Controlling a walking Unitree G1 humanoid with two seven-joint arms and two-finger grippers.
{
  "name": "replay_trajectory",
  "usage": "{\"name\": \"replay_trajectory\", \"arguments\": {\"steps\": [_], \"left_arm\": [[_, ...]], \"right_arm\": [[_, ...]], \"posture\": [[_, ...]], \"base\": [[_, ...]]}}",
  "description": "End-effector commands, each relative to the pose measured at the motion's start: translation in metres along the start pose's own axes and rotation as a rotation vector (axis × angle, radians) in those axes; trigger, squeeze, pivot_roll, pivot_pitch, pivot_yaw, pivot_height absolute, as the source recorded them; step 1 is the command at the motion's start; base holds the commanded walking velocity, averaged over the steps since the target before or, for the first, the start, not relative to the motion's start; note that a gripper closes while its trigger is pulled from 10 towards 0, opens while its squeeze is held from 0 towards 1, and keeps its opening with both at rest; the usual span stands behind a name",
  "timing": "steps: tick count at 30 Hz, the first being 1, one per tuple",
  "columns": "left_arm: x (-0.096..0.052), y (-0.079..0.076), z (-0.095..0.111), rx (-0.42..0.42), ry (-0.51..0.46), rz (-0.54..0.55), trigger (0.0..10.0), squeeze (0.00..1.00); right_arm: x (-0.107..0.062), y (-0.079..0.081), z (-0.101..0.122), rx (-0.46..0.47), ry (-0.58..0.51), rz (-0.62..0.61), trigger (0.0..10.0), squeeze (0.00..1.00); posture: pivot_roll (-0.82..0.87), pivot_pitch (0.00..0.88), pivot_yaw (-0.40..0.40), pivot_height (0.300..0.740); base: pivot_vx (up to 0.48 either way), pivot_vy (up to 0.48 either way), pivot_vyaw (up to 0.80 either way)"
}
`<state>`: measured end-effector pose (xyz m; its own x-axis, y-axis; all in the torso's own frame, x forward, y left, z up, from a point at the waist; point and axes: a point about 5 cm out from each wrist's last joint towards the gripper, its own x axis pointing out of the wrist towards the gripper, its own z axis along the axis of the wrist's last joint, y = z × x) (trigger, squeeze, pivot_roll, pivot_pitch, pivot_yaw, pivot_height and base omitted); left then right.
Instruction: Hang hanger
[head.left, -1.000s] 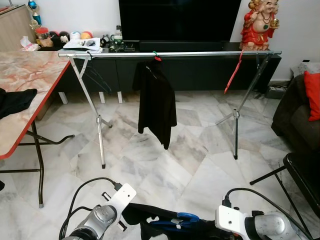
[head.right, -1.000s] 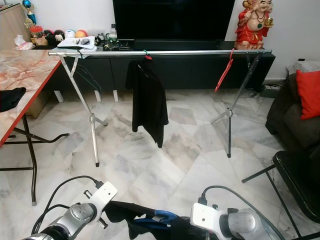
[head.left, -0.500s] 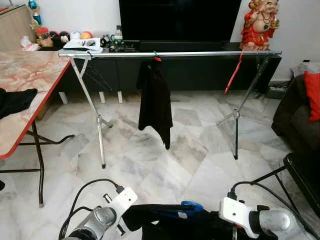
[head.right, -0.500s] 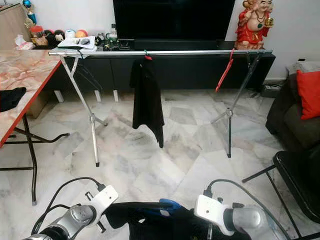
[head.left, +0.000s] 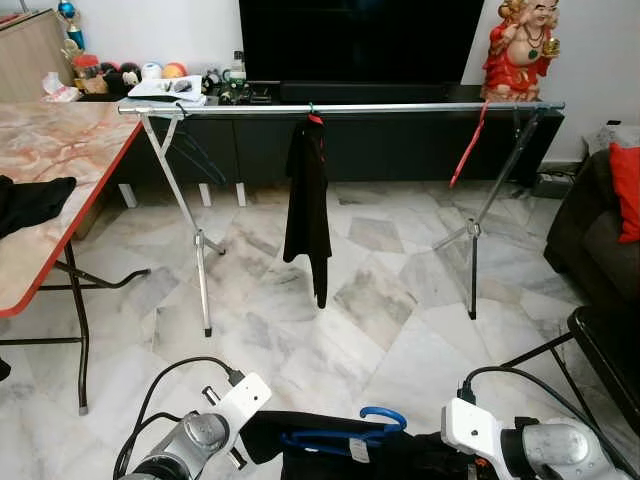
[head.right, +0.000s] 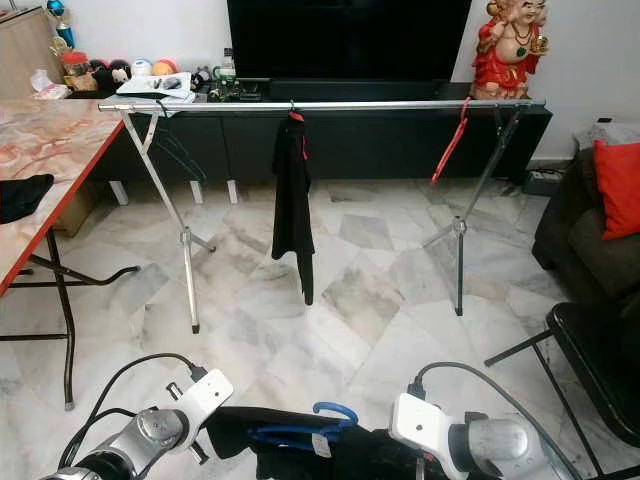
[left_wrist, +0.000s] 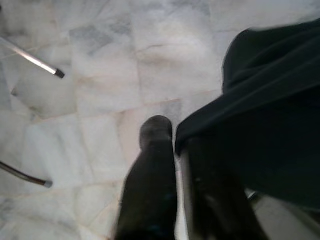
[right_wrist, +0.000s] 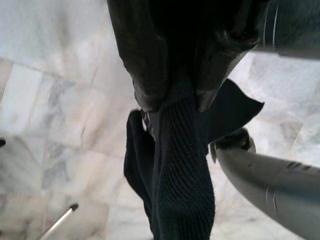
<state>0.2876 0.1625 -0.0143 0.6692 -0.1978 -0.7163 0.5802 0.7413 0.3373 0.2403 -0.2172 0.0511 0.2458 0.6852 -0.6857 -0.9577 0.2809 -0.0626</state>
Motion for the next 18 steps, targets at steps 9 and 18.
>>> {"name": "replay_trajectory", "arguments": {"steps": [9,18], "left_arm": [[-0.0080,0.0161,-0.0125,0.021,-0.016,-0.014,10.0,1.00],[-0.0100,0.0100,-0.0062,0.030,-0.087,-0.160,10.0,1.00]], "right_arm": [[-0.0068,0.0001,-0.0023,0.013,0.008,0.005,10.0,0.00],[-0.0065,-0.0040,0.0045,0.044,-0.069,-0.015,10.0,0.00]], "posture": [[0.03,0.037,-0.012,0.740],[0.03,0.037,-0.013,0.740]], "base": [[0.000,0.000,0.00],[0.000,0.000,0.00]]}}
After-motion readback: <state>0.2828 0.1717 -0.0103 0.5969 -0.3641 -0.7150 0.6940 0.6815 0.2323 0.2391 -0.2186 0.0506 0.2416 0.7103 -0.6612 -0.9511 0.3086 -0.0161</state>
